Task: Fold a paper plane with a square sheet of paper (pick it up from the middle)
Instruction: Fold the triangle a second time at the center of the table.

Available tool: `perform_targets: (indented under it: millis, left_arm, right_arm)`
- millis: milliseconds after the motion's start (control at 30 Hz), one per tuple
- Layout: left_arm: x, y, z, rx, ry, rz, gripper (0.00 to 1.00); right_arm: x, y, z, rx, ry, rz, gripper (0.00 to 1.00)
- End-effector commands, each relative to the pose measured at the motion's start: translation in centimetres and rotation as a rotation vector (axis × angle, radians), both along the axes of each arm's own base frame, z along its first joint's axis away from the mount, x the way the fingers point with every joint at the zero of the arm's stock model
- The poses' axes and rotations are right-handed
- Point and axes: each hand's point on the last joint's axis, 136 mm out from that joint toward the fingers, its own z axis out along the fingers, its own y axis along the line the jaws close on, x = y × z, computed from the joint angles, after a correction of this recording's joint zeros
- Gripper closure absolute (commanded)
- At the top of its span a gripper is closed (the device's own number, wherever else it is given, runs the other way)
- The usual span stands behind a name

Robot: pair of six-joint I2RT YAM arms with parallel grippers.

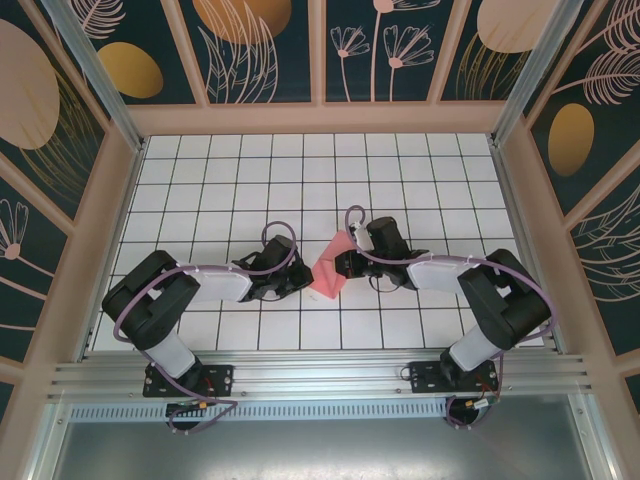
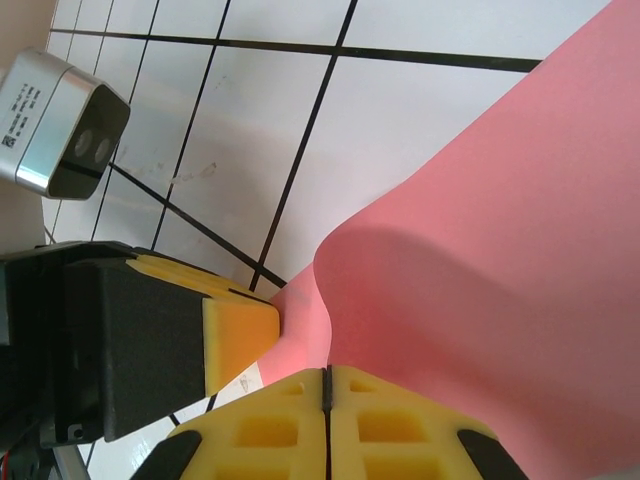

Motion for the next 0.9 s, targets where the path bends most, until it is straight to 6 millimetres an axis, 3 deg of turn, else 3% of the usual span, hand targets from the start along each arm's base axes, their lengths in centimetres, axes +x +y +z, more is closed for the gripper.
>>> perform_targets:
  millis: [0,567,633,867]
  left_arm:
    - [-2.0,2.3,-3.5,0.143,0.087,-0.007,0.86]
    - [-1.6,1.4,-2.8,0.123,0.074,-0.023,0.86]
    - [-1.8,1.6,-3.6,0.14,0.092,-0.025,0.86]
    - [-1.8,1.5,-3.4,0.142,0.09,-0.029,0.86]
  right_arm:
    - [-0.4,-0.1,0.2,0.0,-0.018,0.057,0.93]
    - [-1.3,-0.7,-1.4,0.034,0.063,0.018,0.91]
    - [-1.3,-0.8,-1.7,0.028,0.065,0.013,0.91]
    - [-1.0,-1.0,-1.9,0.007,0.043,0.008,0.91]
